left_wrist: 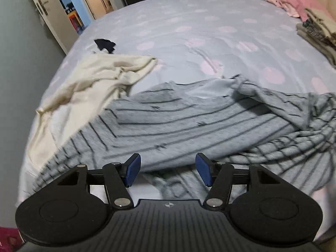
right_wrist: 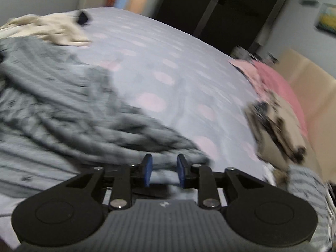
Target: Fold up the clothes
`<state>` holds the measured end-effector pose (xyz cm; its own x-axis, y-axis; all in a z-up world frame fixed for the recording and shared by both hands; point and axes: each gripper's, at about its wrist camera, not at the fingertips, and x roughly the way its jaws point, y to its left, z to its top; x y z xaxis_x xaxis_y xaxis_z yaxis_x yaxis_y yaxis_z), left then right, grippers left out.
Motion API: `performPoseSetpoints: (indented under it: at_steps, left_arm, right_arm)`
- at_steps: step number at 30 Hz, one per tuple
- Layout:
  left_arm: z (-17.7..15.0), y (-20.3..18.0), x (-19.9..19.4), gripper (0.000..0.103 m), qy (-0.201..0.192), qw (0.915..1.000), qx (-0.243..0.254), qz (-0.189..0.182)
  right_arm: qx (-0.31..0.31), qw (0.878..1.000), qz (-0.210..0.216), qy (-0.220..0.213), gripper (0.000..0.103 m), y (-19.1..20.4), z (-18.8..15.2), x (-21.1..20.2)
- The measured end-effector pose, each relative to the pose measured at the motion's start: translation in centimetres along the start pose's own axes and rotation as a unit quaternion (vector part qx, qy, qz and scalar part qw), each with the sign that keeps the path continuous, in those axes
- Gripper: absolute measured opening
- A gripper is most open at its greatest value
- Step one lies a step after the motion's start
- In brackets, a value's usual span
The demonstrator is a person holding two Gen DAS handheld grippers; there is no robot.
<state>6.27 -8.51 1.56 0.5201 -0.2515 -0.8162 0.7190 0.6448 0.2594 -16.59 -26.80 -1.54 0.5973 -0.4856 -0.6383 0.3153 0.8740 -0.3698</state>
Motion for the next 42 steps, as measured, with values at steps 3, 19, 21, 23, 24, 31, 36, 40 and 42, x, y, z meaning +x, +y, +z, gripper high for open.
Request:
performPoseSetpoints:
  at_steps: [3,19,21,23,24,31,36,40,42]
  left_arm:
    - [0.3,0.7,0.9,0.056,-0.001,0.9998,-0.016,0.007]
    - [1.0,-2.3,2.3,0.056,-0.004,0.9998,0.017,0.001]
    - [0.9,-2.5,2.2,0.056,-0.006,0.9997,0.023,0.005]
    - [0.8,-2.4,2.1,0.056,-0.008,0.9997,0.023,0.008]
    - [0.8,-2.3,2.1,0.056,-0.008,0.9997,0.022,0.008]
    - [0.6,-1.3,1.6,0.056,-0.014,0.9998,0.005,0.01]
    - [0.8,-0.6,1.5,0.056,-0.015,0.9998,-0.003,0.01]
    - [1.2,0.5,1.3,0.056,-0.017,0.9998,-0.005,0.012]
    - [1.4,1.3,1.4,0.056,-0.013,0.9998,-0.009,0.014]
  right_arm:
    - [-0.028,0.999,0.018,-0.008,0.033,1.9,0.1,0.3]
    - [-0.14,0.987,0.078,-0.018,0.029,8.7,-0.1,4.9]
    - [-0.133,0.988,0.071,-0.018,0.018,8.4,0.1,4.9]
    - [-0.105,0.991,0.079,-0.02,0.015,7.5,0.7,4.5]
    - [-0.09,0.992,0.085,-0.021,0.014,6.9,1.0,4.2]
    - [-0.027,0.997,0.066,0.002,0.012,1.3,1.9,3.3]
    - [-0.018,0.999,0.032,0.037,0.012,-2.8,2.1,3.7]
    - [-0.012,0.998,0.004,0.065,0.012,-6.0,2.3,4.1]
    - [-0.009,0.997,-0.01,0.079,0.012,-7.6,2.4,4.3]
